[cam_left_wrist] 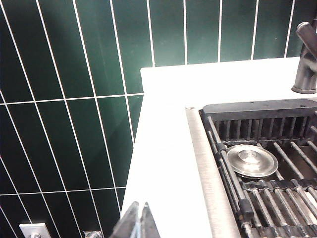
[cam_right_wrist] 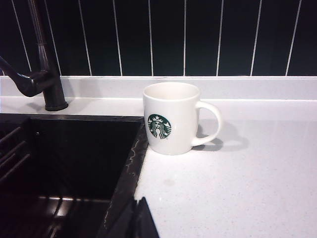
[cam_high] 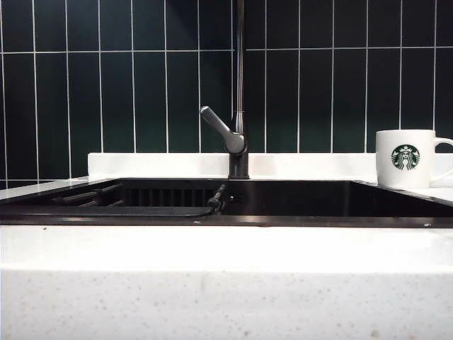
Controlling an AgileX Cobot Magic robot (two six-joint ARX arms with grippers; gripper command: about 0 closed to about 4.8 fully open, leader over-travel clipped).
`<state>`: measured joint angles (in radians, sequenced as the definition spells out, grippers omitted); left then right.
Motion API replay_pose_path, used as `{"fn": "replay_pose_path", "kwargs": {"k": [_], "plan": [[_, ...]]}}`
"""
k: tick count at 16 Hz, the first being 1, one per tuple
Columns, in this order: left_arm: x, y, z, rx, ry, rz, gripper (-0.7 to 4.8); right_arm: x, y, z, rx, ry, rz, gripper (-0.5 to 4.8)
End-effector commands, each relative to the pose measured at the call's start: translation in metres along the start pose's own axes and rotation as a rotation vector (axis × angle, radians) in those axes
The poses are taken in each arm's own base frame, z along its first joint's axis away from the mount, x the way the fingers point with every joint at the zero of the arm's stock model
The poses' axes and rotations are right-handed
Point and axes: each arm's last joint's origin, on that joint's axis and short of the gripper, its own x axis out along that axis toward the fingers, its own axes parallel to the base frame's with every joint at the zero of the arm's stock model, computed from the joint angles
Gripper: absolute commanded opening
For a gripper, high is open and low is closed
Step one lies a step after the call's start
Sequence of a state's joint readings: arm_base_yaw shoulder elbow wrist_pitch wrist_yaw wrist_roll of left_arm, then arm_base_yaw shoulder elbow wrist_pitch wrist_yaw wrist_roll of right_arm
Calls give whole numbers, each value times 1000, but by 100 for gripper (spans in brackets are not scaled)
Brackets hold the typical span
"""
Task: Pick up the mug next to the sink, go to the faucet to get some water, pour the water into the sink, and finally put the mug back to its place.
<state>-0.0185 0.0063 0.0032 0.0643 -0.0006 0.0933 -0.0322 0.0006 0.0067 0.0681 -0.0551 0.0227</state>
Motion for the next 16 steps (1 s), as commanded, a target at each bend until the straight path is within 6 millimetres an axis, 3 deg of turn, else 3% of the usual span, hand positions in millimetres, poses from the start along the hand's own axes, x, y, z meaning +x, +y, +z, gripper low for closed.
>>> {"fn": "replay_pose_path", "kwargs": {"k": [1, 14, 16], "plan": [[0, 0, 2, -3, -15, -4, -3, 0, 0, -1, 4, -8, 1, -1], [0, 1, 8, -1, -71, 5, -3, 0, 0, 0, 5, -10, -17, -1], [-2, 1, 15, -67, -105, 1, -4, -1, -1, 6, 106, -35, -44, -2]]}}
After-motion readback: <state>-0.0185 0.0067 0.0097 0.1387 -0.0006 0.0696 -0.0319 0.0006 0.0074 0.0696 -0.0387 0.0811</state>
